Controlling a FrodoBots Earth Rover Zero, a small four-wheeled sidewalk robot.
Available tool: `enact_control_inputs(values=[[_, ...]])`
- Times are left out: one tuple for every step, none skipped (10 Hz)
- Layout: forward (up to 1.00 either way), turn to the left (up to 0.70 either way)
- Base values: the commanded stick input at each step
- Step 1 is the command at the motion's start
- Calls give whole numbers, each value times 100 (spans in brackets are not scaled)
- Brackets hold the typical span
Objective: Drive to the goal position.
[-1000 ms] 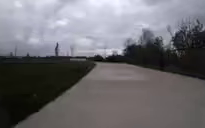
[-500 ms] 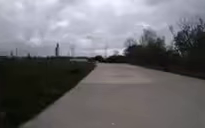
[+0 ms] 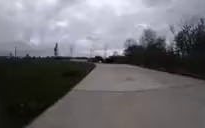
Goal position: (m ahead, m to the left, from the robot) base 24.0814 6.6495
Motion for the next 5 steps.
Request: enact_control_inputs(values=[[100,-21],[100,0],[100,0],[100,0],[100,0]])
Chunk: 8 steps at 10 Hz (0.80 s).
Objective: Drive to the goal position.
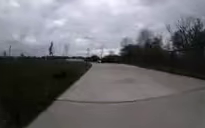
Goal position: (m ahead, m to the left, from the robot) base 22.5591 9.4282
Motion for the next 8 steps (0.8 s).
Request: enact_control_inputs(values=[[100,0],[100,0],[100,0],[100,0],[100,0],[100,-27],[100,-27],[100,-27]])
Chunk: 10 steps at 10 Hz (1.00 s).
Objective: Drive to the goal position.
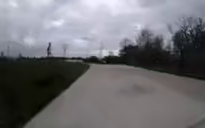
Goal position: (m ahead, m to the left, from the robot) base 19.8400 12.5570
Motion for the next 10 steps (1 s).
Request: enact_control_inputs(values=[[100,-27],[100,-27],[100,-3],[100,0],[100,0],[100,0],[100,0],[100,0],[100,0],[100,0]])
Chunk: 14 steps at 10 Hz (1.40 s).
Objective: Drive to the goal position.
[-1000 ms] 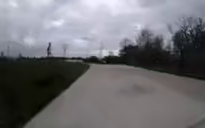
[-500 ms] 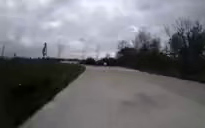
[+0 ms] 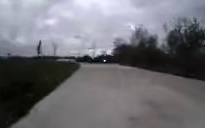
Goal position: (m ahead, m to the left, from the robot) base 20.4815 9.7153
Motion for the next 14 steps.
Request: enact_control_inputs(values=[[100,0],[100,0],[100,0],[100,0],[100,0],[100,-23],[100,-27],[100,-27],[100,-27],[100,-27],[100,-27],[100,-27],[100,-27],[100,-27]])
